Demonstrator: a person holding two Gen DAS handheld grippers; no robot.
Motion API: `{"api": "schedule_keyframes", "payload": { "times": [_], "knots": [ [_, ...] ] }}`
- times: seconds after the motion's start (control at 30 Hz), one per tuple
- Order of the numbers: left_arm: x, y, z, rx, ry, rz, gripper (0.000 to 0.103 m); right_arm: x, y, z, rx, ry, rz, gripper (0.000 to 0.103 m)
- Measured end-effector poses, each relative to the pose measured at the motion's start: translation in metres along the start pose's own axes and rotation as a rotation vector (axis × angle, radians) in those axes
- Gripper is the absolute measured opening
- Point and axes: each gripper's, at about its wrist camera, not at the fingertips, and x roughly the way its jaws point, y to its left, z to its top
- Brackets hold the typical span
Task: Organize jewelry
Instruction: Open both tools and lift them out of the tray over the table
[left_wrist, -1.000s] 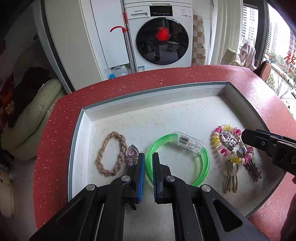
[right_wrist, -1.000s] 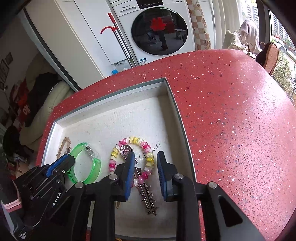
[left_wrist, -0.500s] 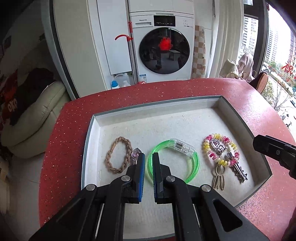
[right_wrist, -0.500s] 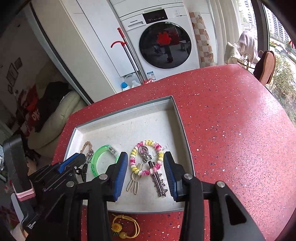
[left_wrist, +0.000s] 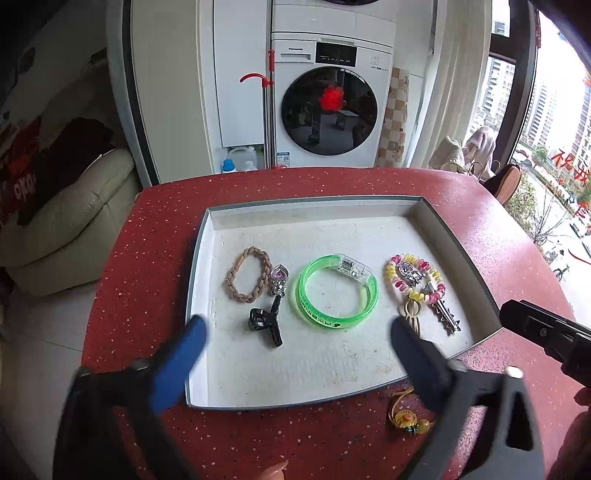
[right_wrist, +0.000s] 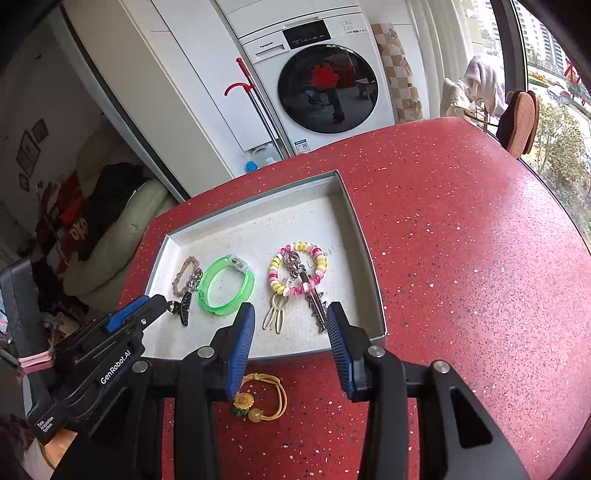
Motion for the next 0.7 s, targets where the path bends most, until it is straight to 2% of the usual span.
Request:
{"api": "schedule_keyframes", "payload": {
  "times": [0.13, 0.23, 0.27, 0.3, 0.37, 0.47, 0.7],
  "knots": [
    [-0.013, 0.003, -0.008, 0.013, -0.033, 0.005, 0.103, -0.012, 0.006, -0.012, -0.017, -0.002, 0.004, 0.051],
    [-0.025, 0.006, -0.017, 0.014, -0.055, 0.023, 0.103, -0.024, 0.011, -0.022, -0.041, -0.018, -0.002, 0.061],
    [-0.030, 0.005, -0.022, 0.016, -0.059, 0.023, 0.103, -0.028, 0.013, -0.027, -0.053, -0.032, -0.003, 0.071],
    [-0.033, 0.005, -0.027, 0.019, -0.061, 0.021, 0.103, -0.033, 0.015, -0.031, -0.064, -0.049, -0.006, 0.089],
    [-0.041, 0.007, -0.038, 0.030, -0.065, 0.022, 0.103, -0.045, 0.019, -0.040, -0.088, -0.091, -0.006, 0.103],
    [-0.050, 0.010, -0.055, 0.030, -0.066, 0.046, 0.103, -0.057, 0.022, -0.054, -0.109, -0.101, 0.001, 0.103],
    [-0.066, 0.012, -0.101, 0.012, -0.034, 0.064, 0.103, -0.068, 0.010, -0.082, -0.056, -0.030, 0.039, 0.103]
  ]
}}
